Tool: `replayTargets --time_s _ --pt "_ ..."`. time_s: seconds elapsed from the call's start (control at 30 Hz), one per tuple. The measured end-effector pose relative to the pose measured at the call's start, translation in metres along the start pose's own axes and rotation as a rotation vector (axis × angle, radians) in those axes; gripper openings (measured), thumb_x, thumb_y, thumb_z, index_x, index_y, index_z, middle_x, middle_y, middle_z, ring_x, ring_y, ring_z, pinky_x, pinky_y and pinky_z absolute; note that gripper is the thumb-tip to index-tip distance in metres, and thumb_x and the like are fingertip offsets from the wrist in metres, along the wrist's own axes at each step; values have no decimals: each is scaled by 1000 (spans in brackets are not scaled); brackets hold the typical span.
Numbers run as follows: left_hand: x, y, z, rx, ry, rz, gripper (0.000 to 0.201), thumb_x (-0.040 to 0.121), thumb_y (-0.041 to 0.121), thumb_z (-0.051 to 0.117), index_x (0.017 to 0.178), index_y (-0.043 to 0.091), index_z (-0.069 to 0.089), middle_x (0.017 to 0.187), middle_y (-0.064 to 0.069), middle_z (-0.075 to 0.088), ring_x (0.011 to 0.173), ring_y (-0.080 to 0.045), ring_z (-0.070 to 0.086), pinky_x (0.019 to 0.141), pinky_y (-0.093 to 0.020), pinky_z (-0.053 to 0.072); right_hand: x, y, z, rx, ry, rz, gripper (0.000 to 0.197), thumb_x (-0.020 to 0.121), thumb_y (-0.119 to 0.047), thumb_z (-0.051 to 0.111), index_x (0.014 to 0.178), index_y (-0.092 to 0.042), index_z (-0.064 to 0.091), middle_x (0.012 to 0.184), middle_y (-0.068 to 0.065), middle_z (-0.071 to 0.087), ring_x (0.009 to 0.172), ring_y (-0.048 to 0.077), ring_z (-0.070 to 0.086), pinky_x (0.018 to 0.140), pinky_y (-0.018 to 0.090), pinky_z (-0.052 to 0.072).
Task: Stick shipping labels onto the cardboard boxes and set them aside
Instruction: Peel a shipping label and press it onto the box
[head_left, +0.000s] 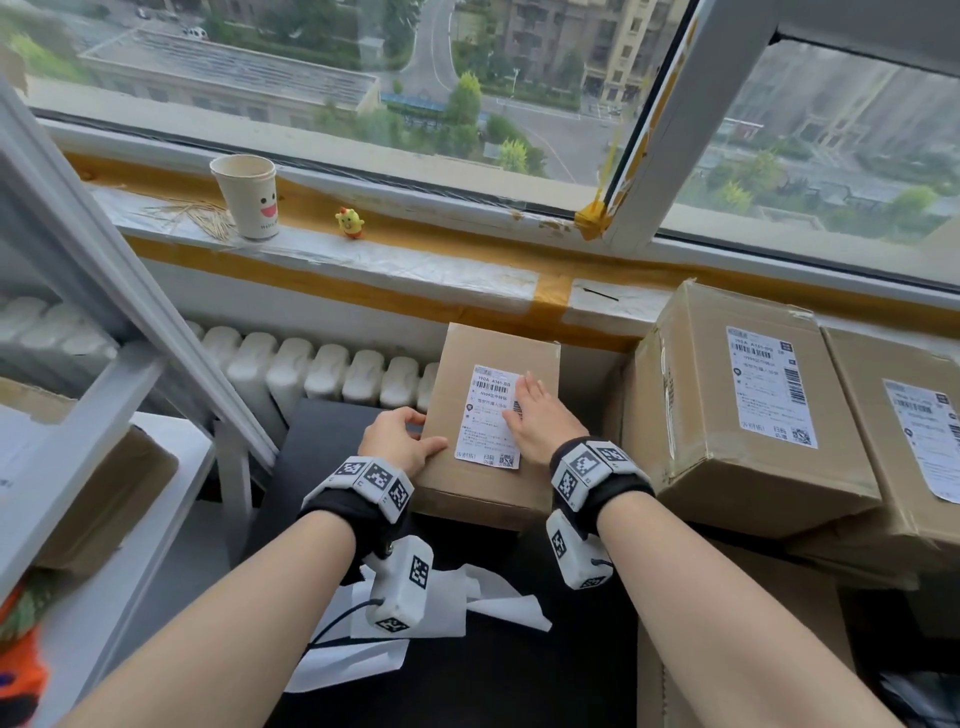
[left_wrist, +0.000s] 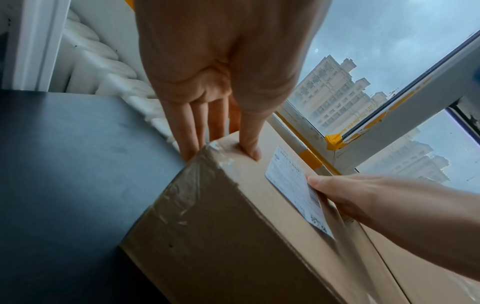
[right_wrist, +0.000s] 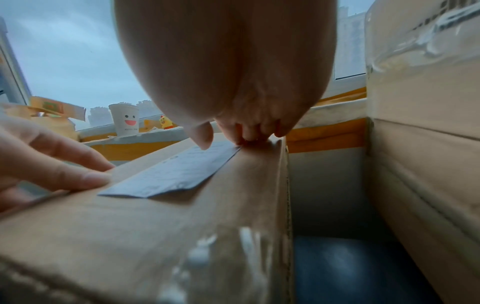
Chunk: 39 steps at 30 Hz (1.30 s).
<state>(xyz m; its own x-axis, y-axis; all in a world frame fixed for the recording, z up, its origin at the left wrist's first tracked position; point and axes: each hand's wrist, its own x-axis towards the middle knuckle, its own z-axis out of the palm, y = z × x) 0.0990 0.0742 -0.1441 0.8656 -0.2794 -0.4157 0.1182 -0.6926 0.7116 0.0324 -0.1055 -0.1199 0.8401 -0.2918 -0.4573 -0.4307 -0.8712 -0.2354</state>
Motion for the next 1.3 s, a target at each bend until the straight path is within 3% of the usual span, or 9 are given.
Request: replayTargets --time_s 0.27,0.57,0.73,0.97,1.3 --pt "-6 1 1 15 35 26 35 76 30 75 107 16 66 106 -7 70 99 -24 63 80 -24 42 -27 -32 30 -61 -23 -201 56 103 -29 22 150 -7 2 159 8 -3 148 19 -1 118 28 1" --pt "-7 3 0 31 24 28 39 77 29 75 111 14 65 109 -9 69 99 -24 62 78 -25 41 -58 -35 57 -61 33 -306 55 102 -27 26 150 -11 6 160 5 2 147 18 4 118 26 0" --pt "-5 2 0 35 27 12 40 77 31 75 112 14 64 111 -9 67 102 -26 62 87 -30 46 -76 -17 57 -88 63 -268 54 103 -30 24 150 -11 6 160 5 3 147 15 4 114 20 -3" --pt "-3 -2 3 36 27 16 43 76 34 75 113 16 64 112 -8 67 103 -26 61 89 -32 47 -96 8 56 -90 73 -151 54 103 -34 20 151 -12 5 160 1 3 147 13 3 116 24 1" --pt "2 -4 2 60 9 41 37 75 35 76 105 17 64 107 -7 67 100 -25 61 87 -32 47 -37 -2 21 -58 -3 -70 56 103 -32 18 150 -7 2 160 8 -1 147 18 2 118 28 2"
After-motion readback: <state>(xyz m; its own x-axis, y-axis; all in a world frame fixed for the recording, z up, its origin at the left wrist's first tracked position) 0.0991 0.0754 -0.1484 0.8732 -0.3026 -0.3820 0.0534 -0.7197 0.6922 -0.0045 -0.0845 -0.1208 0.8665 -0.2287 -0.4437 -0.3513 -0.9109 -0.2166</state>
